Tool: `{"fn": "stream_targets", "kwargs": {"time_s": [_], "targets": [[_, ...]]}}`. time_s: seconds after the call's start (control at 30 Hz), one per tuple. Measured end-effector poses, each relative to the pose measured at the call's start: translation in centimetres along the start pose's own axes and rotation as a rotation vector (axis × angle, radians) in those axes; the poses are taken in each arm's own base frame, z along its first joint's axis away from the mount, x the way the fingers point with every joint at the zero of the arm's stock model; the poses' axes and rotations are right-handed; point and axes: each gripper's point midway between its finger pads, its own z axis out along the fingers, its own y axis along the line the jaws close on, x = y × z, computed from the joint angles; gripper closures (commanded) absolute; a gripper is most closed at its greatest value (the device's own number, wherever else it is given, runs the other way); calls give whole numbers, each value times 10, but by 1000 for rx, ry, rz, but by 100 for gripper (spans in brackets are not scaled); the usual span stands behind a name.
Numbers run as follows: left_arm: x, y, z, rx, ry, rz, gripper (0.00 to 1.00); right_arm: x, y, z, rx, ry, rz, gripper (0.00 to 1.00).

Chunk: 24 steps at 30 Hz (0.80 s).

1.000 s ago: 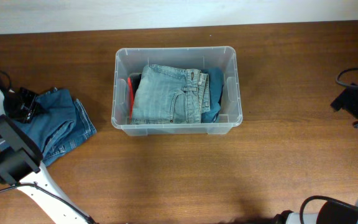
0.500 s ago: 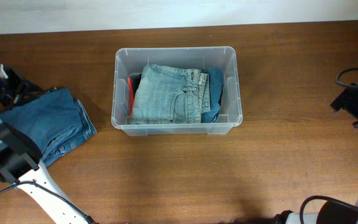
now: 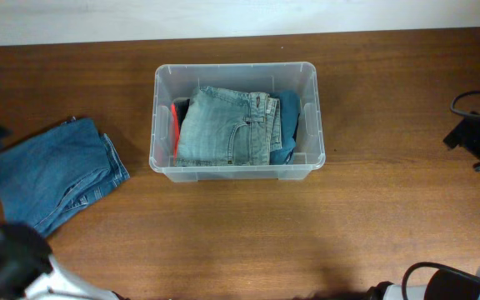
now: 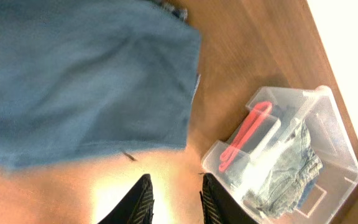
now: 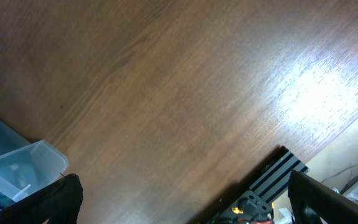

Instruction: Pack container

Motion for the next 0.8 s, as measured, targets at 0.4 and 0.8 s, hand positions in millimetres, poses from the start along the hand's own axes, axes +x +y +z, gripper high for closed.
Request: {"fn": "stream_targets", "kwargs": {"time_s": [0.4, 0.8], "targets": [[29, 122, 1, -82, -168, -351, 62, 0, 0, 0, 0, 0, 0, 2], [14, 203, 19, -436, -288, -364, 35, 0, 0, 0, 0, -1, -1, 2]]}}
